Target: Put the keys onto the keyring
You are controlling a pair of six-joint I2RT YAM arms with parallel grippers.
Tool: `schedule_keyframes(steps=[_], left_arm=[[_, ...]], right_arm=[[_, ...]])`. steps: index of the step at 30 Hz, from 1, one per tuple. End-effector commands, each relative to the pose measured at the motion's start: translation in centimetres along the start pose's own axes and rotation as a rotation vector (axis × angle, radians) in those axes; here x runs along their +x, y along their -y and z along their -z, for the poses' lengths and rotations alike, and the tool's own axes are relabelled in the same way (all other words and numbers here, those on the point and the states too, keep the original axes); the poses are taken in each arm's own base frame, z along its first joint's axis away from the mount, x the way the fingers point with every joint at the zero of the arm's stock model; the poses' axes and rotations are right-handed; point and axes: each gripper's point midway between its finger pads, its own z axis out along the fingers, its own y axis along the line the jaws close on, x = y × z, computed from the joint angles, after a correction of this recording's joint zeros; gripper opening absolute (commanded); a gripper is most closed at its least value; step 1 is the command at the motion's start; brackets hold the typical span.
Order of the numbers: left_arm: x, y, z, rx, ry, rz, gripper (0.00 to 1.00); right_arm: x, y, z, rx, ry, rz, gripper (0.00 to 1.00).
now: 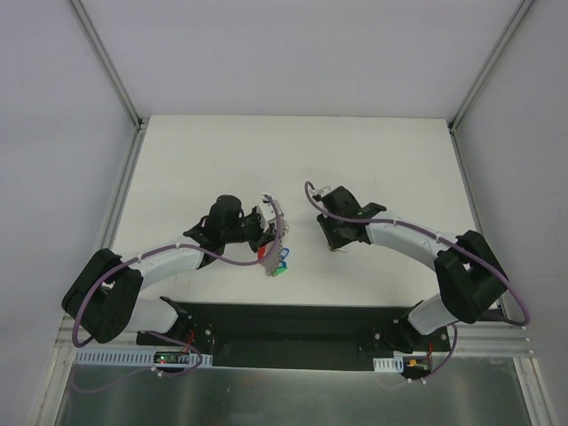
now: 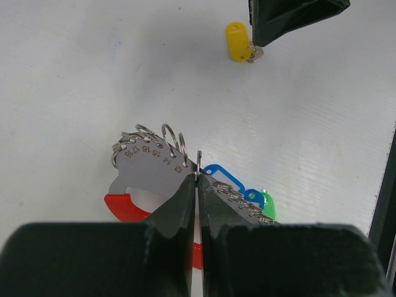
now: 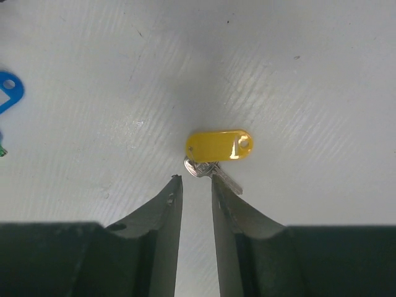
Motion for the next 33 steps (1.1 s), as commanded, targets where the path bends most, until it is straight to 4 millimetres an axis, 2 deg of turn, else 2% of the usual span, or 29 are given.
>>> schedule_keyframes(steps=[1,8,21,23,33], left_arm=[[-1.2,-0.1,0.4,-0.008,0.035,-0.035,0.00],[-1.2,0.0,0.4,-0.003,0.034,-0.035,0.00],[-1.1,0.0,0.3,-0.001,0.032,-0.033,0.00],[-1.1,0.0,0.3,0.000,0.031,-0.032,0.00],[-1.1,0.0,0.3,0.000,0.031,-0.032,0.00]], right_arm=[[-0.8,-0.6,0.6,-0.073,0.040,0.014,0.27],[-0.1,-0.3,-0.8,-0.077,0.015,-0.005,0.20],[0.7,0.1,-2.1,-0.067,-0.018,-0.013,0.19],[1.0,-0.5,-2.2,-0.099,-0.030,-0.014,0.18],[1.8,-0.4,-2.6,-0.091,-0.061,-0.015,0.16]])
